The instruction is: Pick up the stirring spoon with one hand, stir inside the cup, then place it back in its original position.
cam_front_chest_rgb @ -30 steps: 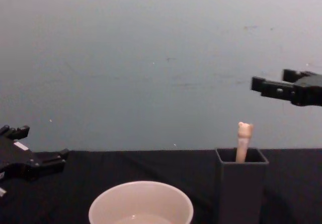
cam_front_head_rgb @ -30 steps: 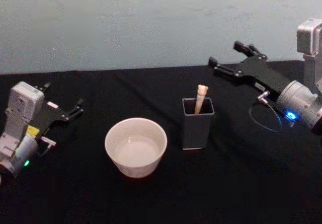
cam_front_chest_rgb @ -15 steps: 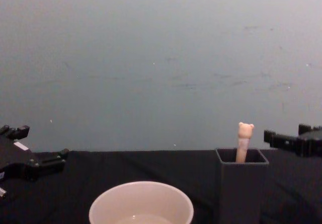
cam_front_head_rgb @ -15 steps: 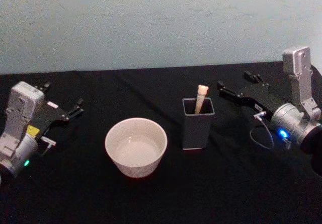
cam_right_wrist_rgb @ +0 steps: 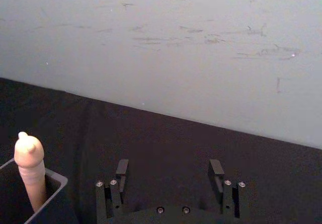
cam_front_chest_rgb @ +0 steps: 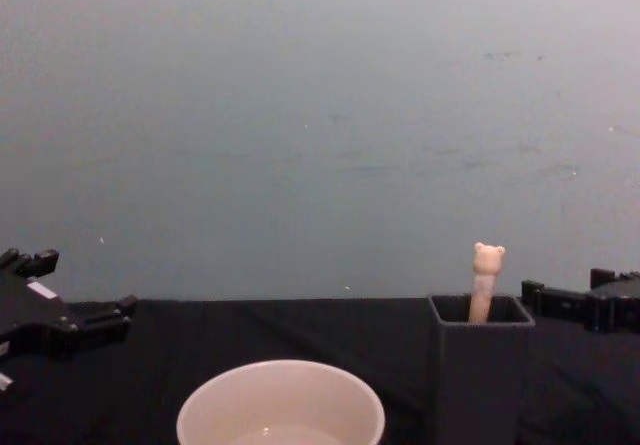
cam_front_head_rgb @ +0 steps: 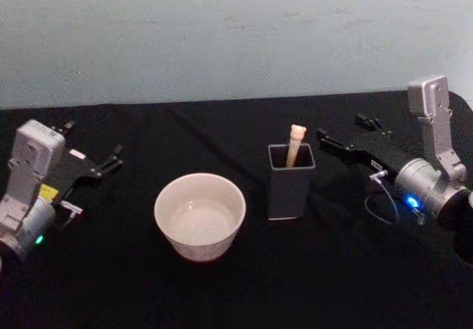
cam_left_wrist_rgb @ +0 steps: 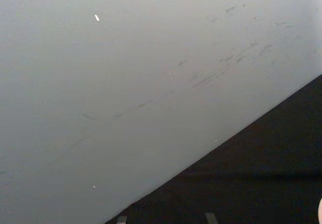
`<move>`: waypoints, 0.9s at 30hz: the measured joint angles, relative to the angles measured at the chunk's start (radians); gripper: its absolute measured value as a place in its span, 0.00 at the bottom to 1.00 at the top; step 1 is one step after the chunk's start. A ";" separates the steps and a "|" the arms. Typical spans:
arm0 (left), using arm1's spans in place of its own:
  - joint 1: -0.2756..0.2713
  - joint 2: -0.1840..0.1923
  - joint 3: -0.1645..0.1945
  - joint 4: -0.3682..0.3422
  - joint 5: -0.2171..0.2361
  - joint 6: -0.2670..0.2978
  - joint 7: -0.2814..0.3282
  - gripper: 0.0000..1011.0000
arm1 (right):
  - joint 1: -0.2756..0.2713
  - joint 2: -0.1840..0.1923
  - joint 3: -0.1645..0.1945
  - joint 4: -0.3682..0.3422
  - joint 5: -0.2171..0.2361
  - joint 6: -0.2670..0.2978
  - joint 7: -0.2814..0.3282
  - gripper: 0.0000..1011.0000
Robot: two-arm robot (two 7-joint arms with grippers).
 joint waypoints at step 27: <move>0.000 0.000 0.000 0.000 0.000 0.000 0.000 0.99 | -0.001 0.002 0.002 -0.005 0.002 -0.005 -0.002 0.99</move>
